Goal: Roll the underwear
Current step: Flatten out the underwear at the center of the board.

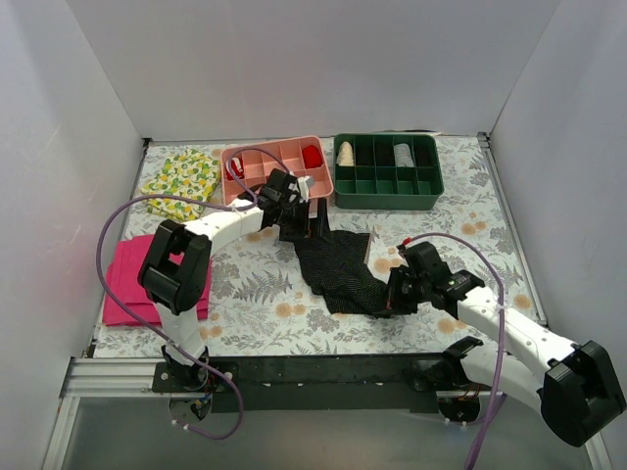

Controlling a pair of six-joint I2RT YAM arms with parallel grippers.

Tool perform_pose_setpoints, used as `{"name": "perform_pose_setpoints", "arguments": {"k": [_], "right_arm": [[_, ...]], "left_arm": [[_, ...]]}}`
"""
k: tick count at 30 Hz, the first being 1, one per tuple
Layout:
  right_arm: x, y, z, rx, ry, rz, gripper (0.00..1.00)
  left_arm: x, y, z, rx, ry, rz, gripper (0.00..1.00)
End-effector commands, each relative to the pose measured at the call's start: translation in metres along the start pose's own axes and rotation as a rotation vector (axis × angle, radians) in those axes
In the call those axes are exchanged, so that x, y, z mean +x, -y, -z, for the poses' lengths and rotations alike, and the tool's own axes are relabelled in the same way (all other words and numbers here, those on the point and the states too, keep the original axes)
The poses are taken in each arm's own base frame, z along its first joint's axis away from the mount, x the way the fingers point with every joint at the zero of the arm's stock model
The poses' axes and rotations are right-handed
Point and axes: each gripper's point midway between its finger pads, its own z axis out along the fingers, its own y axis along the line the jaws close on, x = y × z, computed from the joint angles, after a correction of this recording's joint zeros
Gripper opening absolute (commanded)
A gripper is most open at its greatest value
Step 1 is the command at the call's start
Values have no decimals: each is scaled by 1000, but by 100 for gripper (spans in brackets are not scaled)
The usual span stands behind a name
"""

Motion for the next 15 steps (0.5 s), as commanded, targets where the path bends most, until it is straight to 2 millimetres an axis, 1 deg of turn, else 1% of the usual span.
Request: {"name": "perform_pose_setpoints", "arguments": {"k": [1,3,4,6,7,9,11,13,14,15], "right_arm": [[-17,-9,-2,-27,44,28,1],[-21,-10,-3,-23,42,32,1],[-22,-11,-3,-24,45,35,1],[-26,-13,-3,-28,50,45,1],[-28,-14,-3,-26,55,48,1],[-32,-14,-3,-23,58,56,1],[-36,-15,-2,-20,62,59,1],[-42,-15,-1,-13,74,69,1],[-44,-12,-1,-4,77,63,1],[-46,-11,-1,1,80,61,1]], "left_arm": [[3,1,-14,51,20,7,98],[11,-12,-23,14,14,31,98],[23,-21,-27,-9,-3,61,98],[28,-33,-32,-49,9,82,98],[37,-41,-34,-73,-1,112,98],[43,-51,-37,-112,4,132,98],[56,-58,-38,-136,-11,167,98],[60,-62,-34,-162,0,183,98],[71,-67,-31,-182,-13,212,98],[76,-68,-27,-191,-14,223,98]]}}
